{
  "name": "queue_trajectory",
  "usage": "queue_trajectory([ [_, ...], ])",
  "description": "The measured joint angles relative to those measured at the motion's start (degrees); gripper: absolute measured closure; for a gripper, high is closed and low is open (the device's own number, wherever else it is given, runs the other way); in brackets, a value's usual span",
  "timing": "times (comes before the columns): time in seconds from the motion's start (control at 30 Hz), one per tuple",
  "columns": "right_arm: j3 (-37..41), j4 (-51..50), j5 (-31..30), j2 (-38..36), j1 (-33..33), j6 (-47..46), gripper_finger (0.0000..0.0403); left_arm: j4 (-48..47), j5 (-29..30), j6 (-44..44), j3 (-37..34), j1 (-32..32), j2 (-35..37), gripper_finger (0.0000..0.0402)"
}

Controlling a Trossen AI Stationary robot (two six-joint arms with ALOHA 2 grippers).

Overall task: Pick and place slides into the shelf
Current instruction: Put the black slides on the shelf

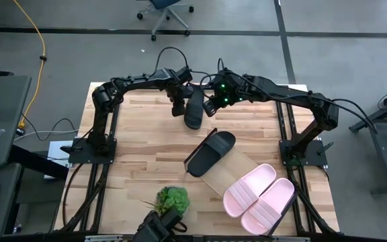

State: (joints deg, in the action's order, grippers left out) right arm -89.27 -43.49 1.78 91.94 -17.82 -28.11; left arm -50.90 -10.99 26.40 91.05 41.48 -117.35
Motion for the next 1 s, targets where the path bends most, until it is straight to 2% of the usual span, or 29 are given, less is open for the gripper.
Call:
queue_trajectory([
  [0.23, 0.00, 0.01, 0.04, 0.00, 0.00, 0.02, 0.0403, 0.24, -0.07, -2.49, -0.02, -0.73, -2.25, 0.0401],
  [0.5, 0.02, 0.01, 0.27, 0.02, 0.24, -0.14, 0.0403, 0.31, 3.50, -3.35, -0.07, -1.02, -2.85, 0.0401],
  [0.9, 0.02, 0.02, 0.31, 0.02, 0.24, -0.07, 0.0403, 2.27, 3.95, -5.51, -0.05, -1.12, -3.01, 0.0401],
  [1.0, 0.02, 0.01, 0.33, 0.02, 0.24, -0.01, 0.0403, 3.54, 1.40, -5.76, -0.02, -0.99, -3.55, 0.0401],
])
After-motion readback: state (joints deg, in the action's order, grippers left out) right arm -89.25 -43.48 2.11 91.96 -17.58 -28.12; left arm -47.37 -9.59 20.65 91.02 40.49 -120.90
